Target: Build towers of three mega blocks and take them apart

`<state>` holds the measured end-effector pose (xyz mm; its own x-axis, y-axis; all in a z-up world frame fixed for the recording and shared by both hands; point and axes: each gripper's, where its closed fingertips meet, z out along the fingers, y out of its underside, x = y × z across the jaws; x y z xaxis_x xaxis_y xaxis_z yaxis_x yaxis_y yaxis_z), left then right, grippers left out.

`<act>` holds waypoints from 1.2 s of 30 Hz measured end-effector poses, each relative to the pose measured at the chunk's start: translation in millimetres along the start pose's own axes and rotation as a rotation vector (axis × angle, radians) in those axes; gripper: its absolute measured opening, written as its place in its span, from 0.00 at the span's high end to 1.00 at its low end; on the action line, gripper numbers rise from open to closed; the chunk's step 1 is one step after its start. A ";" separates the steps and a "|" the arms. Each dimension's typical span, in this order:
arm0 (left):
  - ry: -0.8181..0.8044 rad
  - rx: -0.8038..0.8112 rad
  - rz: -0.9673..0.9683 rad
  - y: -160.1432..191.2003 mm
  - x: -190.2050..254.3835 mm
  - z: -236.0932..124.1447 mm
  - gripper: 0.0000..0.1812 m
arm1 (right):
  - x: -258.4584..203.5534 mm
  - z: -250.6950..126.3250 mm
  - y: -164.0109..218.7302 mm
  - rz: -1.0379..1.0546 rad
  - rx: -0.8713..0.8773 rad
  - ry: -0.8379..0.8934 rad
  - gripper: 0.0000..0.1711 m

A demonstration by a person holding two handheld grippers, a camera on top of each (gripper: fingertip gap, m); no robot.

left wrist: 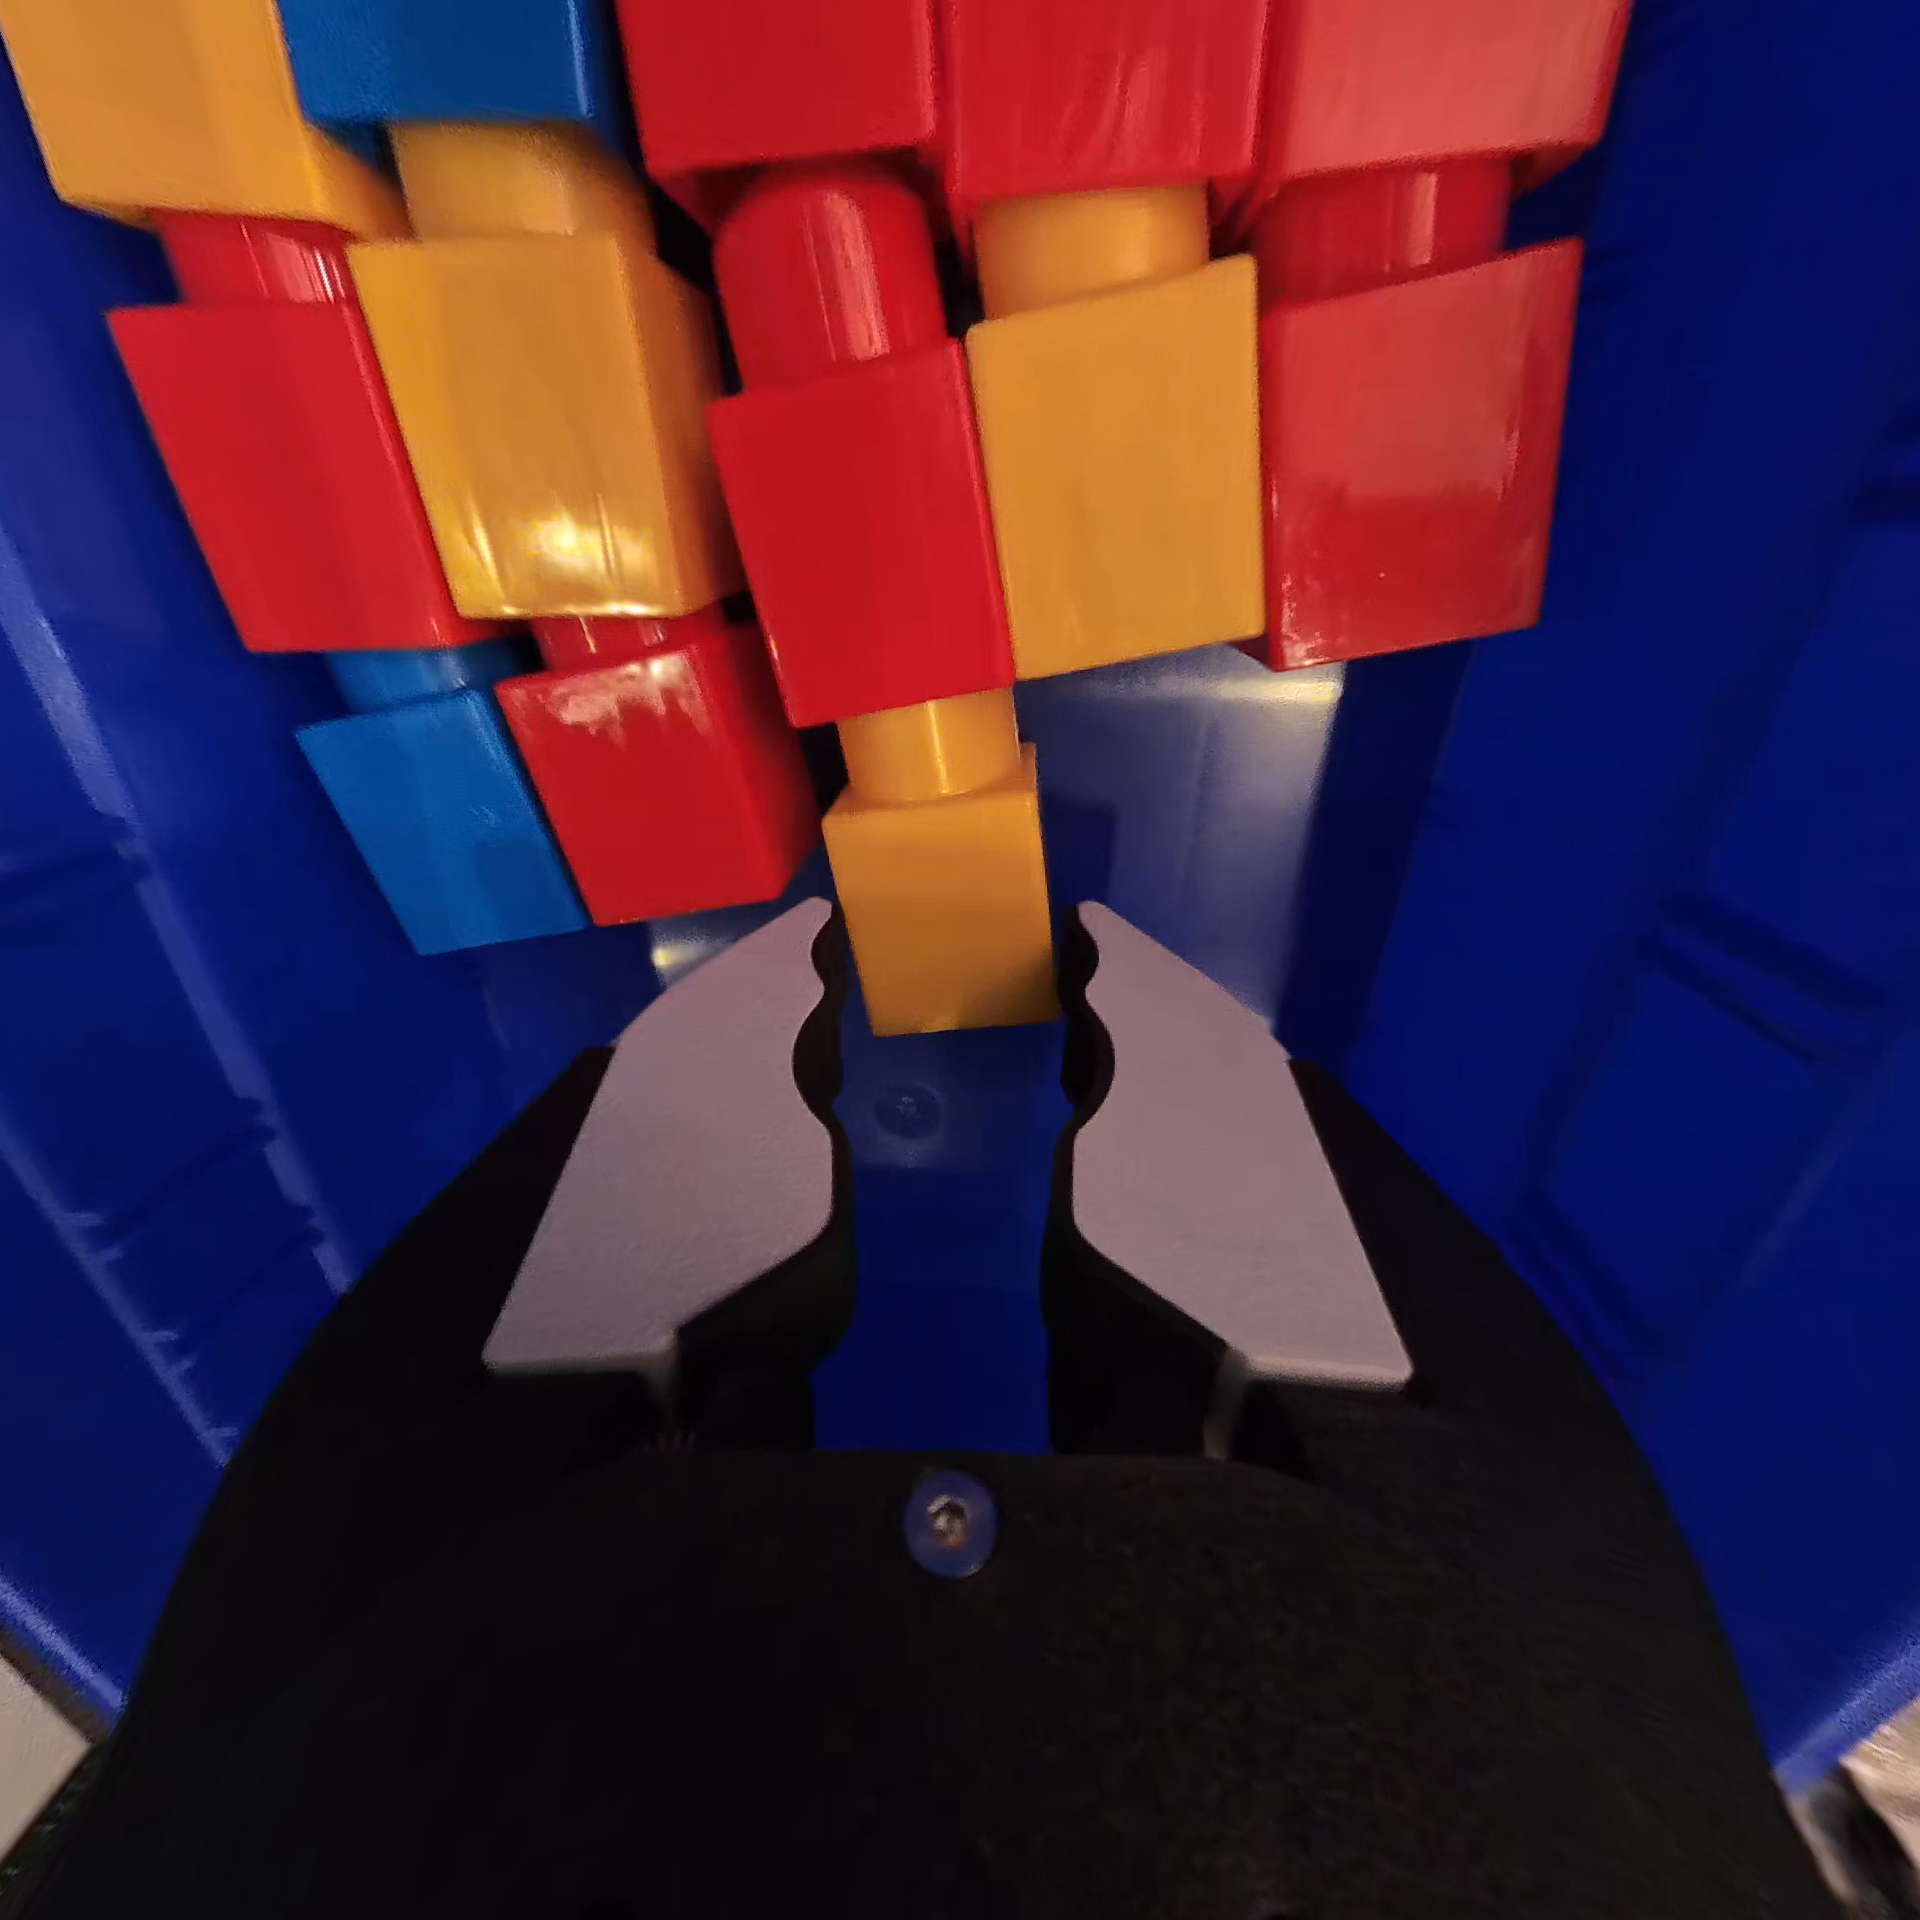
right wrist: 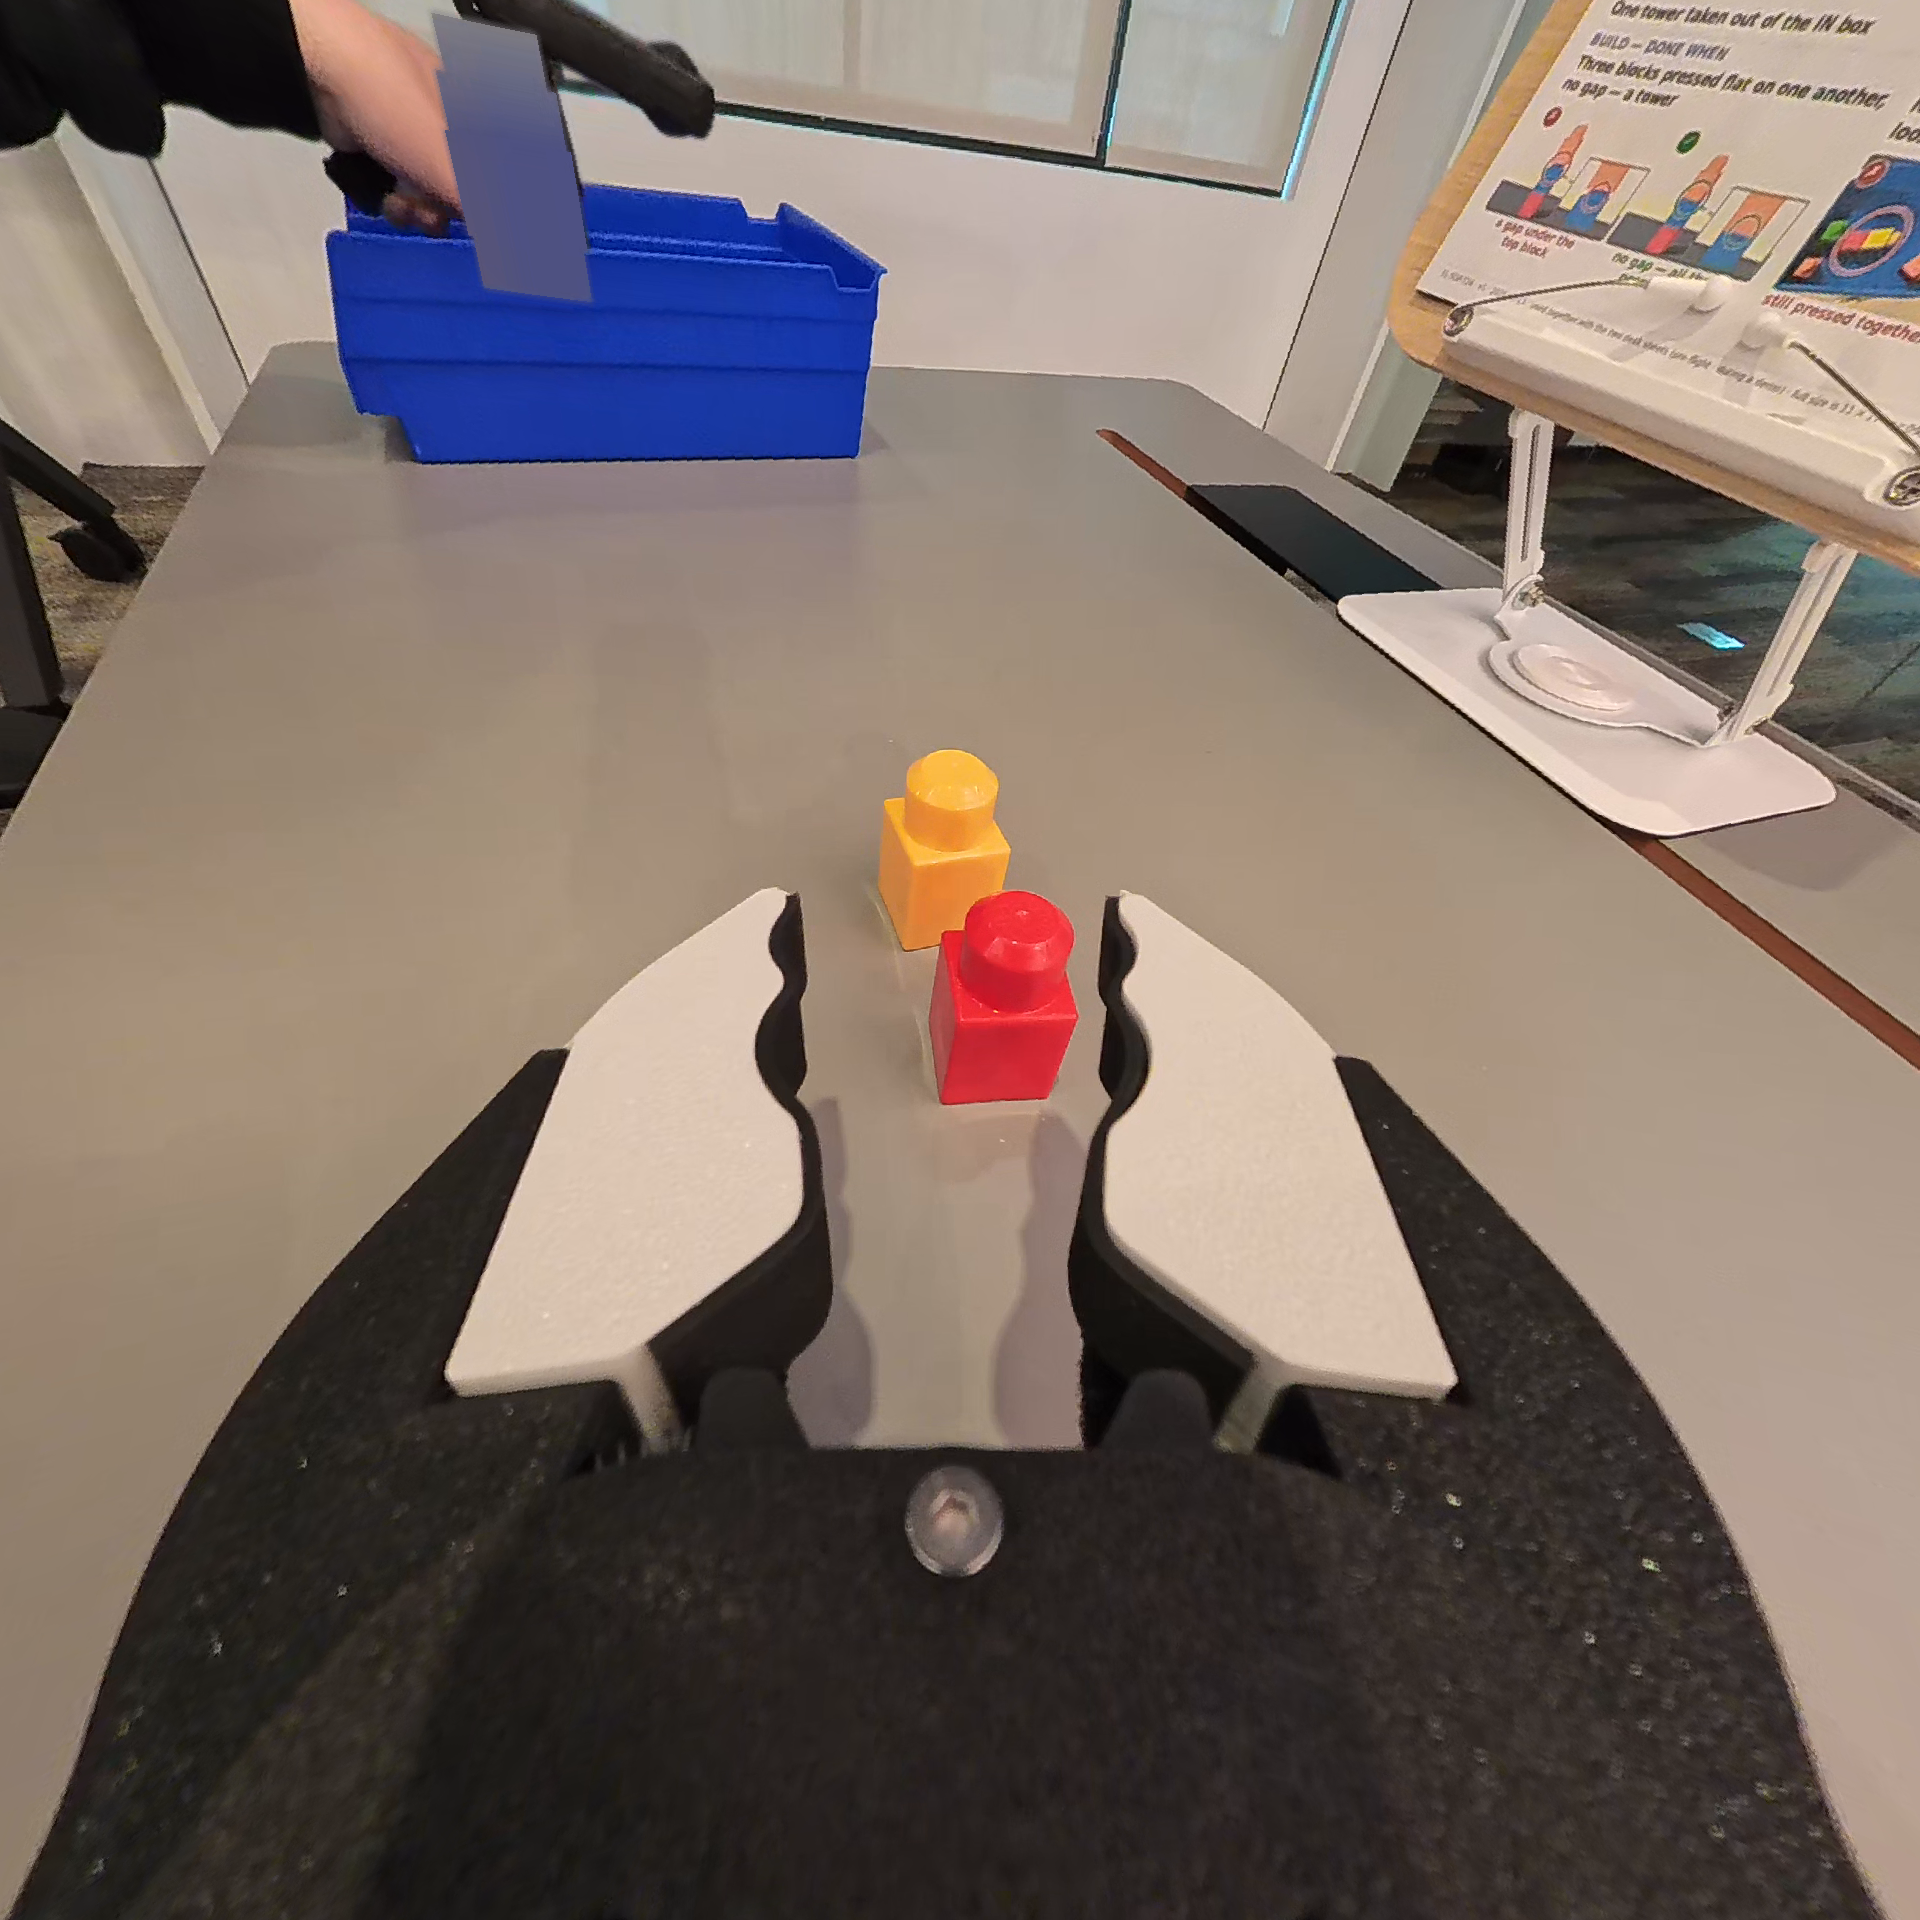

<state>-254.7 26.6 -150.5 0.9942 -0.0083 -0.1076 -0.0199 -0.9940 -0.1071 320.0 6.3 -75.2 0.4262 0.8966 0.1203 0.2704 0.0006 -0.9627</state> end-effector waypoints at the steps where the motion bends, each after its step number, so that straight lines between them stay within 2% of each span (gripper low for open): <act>1: -0.017 0.008 0.024 -0.2 -0.7 -0.7 0.79 | -0.1 0.0 -0.5 0.002 0.003 -0.001 0.69; 5: 0.045 0.038 0.062 6.1 4.4 -7.3 0.79 | -2.0 -1.7 -3.9 -0.005 0.006 -0.001 0.69; 8: 0.136 0.118 0.086 12.3 5.8 -26.4 0.79 | -2.5 -5.7 -6.3 -0.010 0.007 0.005 0.69; 12: 0.257 0.300 0.129 20.1 6.5 -69.2 0.79 | -2.0 -11.5 -8.3 0.000 0.016 0.016 0.70; 15: 0.359 0.477 0.203 23.5 23.5 -117.3 0.79 | -5.4 -13.1 -16.5 -0.009 0.029 0.017 0.71; 18: 0.557 0.689 0.346 29.3 83.0 -183.8 0.79 | -17.6 -7.9 -41.3 -0.006 0.086 -0.020 0.72; 20: 0.661 0.772 0.467 37.3 136.3 -212.8 0.79 | -32.5 1.4 -71.8 0.018 0.172 -0.071 0.72; 24: 0.736 0.844 0.691 46.1 241.8 -223.5 0.79 | -74.0 27.9 -138.0 0.085 0.354 -0.218 0.75; 27: 0.855 0.887 0.770 52.2 303.9 -232.9 0.80 | -98.2 49.7 -163.4 0.194 0.399 -0.339 0.73; 31: 1.024 0.920 0.824 65.2 351.2 -251.6 0.80 | -107.6 69.2 -171.5 0.256 0.406 -0.394 0.69; 36: 1.108 0.926 0.856 75.6 373.1 -259.8 0.80 | -121.9 78.4 -183.8 0.241 0.426 -0.465 0.66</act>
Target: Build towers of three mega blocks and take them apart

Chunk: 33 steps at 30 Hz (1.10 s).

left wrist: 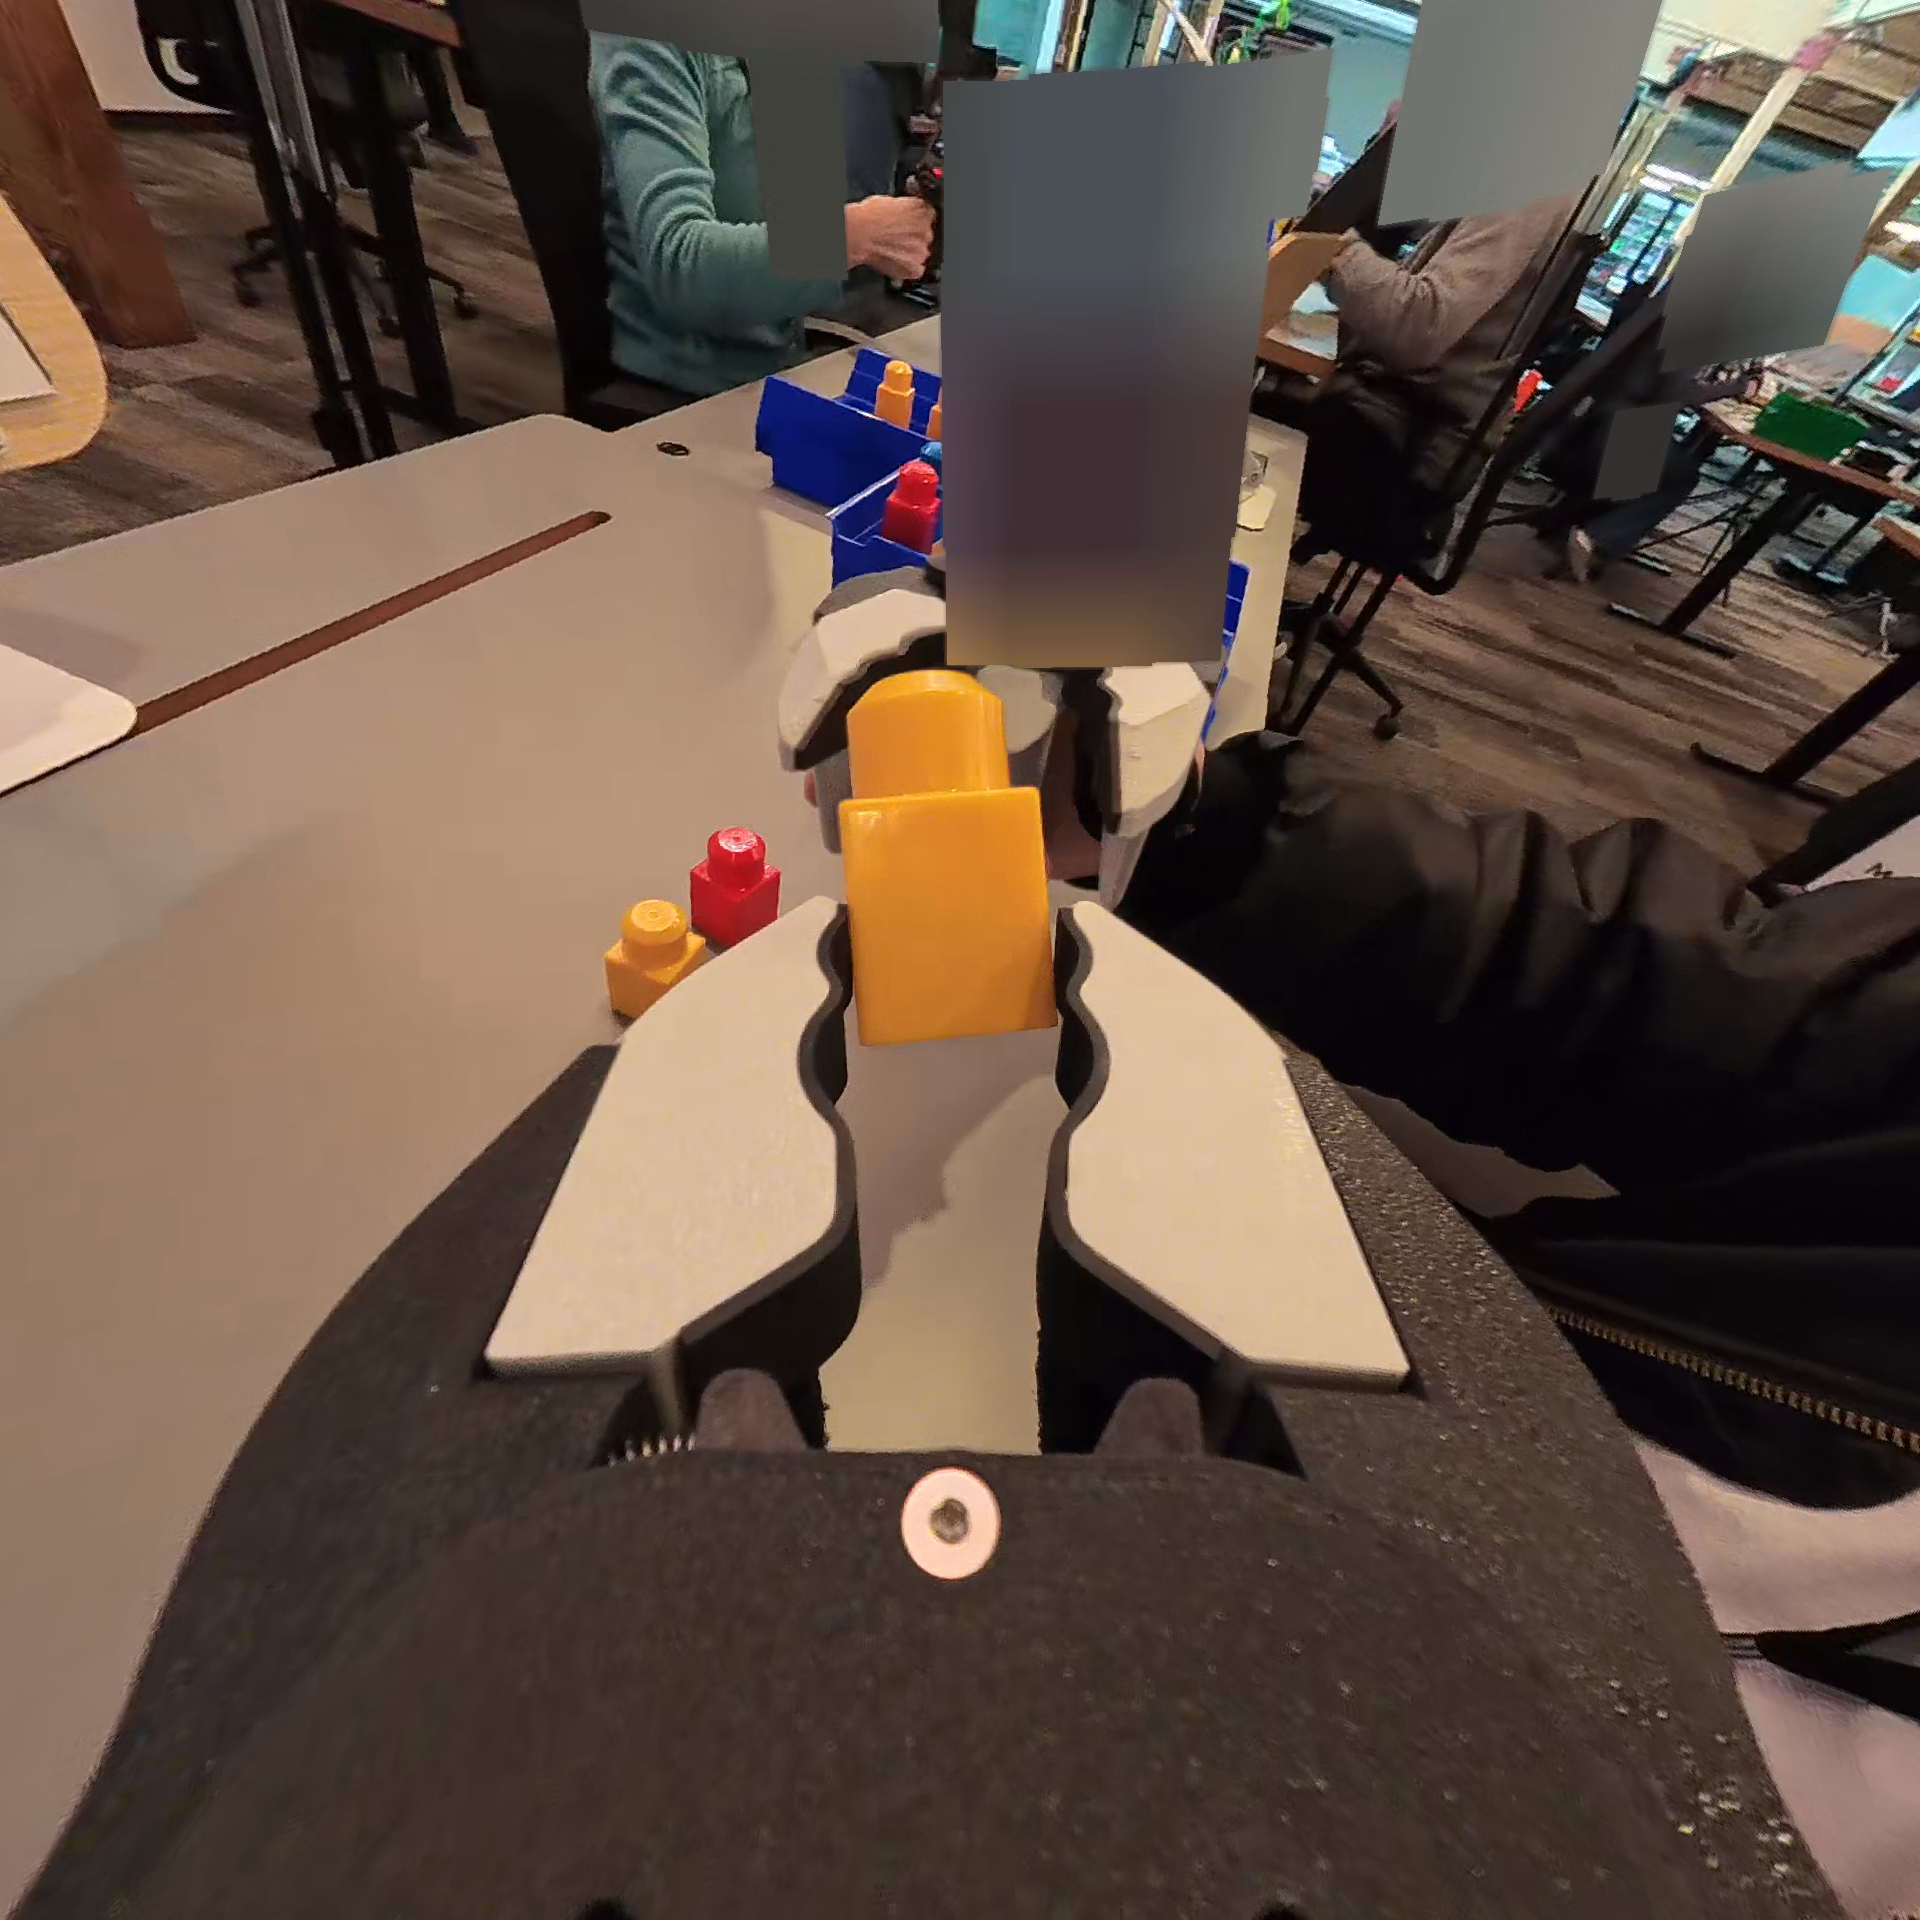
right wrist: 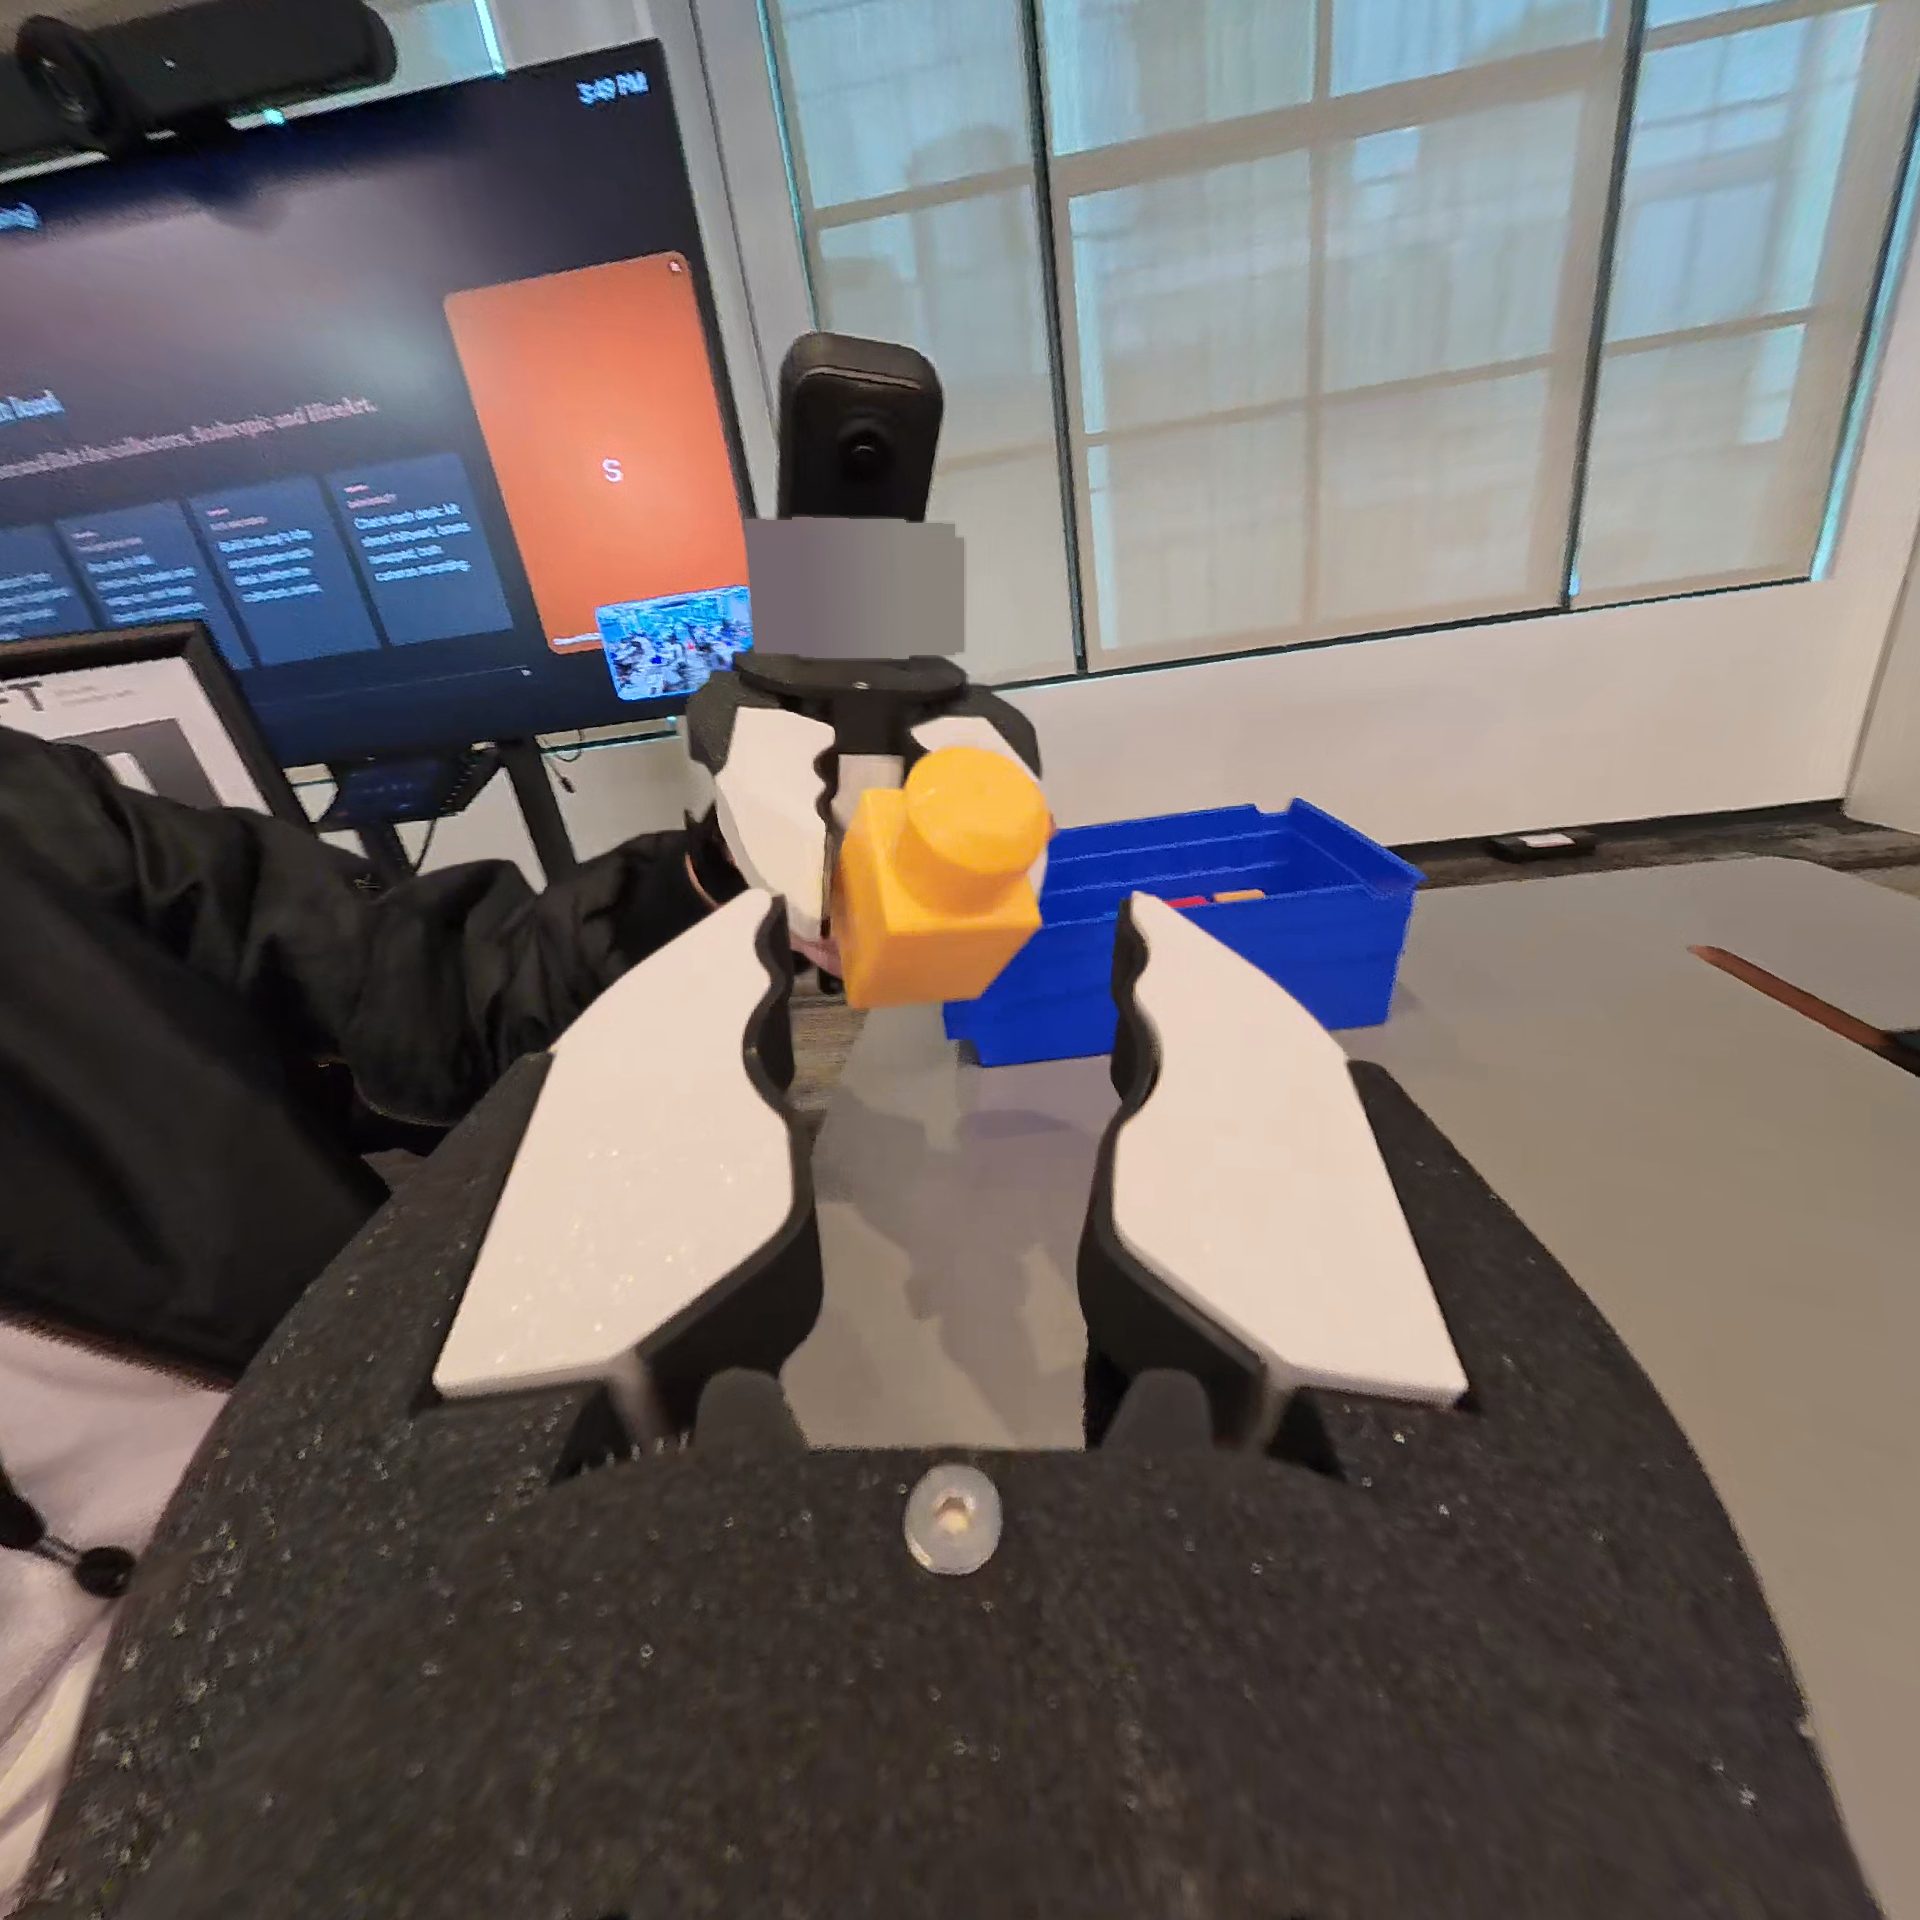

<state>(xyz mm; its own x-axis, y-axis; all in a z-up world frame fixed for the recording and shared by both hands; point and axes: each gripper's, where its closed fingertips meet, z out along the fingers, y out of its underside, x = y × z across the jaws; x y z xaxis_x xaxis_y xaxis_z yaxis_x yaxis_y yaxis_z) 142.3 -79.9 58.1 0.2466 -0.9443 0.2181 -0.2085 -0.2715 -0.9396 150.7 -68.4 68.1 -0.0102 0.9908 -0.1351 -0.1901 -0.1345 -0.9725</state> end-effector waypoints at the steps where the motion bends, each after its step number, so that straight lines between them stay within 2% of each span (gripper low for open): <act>1: 0.013 0.000 0.000 0.3 1.8 1.2 0.80 | -2.8 3.7 -0.7 0.005 0.003 -0.021 0.66; 3: 0.026 0.005 -0.010 0.6 3.0 2.0 0.80 | -4.6 9.7 -0.8 0.020 0.004 -0.043 0.67; 6: 0.062 0.008 -0.019 2.0 6.6 2.3 0.80 | -7.8 16.1 5.7 0.034 -0.037 -0.090 0.79; 7: 0.063 0.005 -0.018 2.9 5.9 1.9 0.80 | -7.8 16.7 6.2 0.039 -0.039 -0.097 0.80; 16: 0.033 -0.079 -0.003 12.6 -3.6 5.9 0.73 | -5.7 21.7 14.2 -0.040 -0.114 -0.055 0.80; 19: 0.019 -0.108 0.025 16.8 -4.9 8.8 0.75 | -6.2 21.3 13.4 -0.056 -0.117 -0.048 0.80; 20: 0.026 -0.121 0.033 19.0 -3.7 9.9 0.80 | -5.0 21.1 14.3 -0.056 -0.126 -0.041 0.80; 23: 0.016 -0.152 0.048 24.9 -5.6 13.1 0.79 | -3.8 19.8 20.1 -0.065 -0.166 -0.034 0.80; 26: 0.004 -0.165 0.050 27.0 -8.6 14.5 0.74 | -5.5 18.5 22.2 -0.072 -0.192 -0.041 0.80; 29: 0.024 -0.195 0.046 31.4 -7.2 16.3 0.80 | -2.6 18.3 24.6 -0.100 -0.231 -0.012 0.80; 33: 0.049 -0.157 0.040 29.7 -7.5 18.4 0.80 | -4.6 15.9 20.1 -0.132 -0.217 -0.007 0.78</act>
<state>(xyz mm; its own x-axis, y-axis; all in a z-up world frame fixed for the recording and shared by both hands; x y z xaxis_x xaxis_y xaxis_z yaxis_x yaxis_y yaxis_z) 151.7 -77.4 23.7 0.1897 -0.9618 0.1975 -0.3634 -0.2557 -0.8958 131.3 -75.4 52.2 -0.0058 1.0000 -0.0041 0.0246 -0.0040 -0.9997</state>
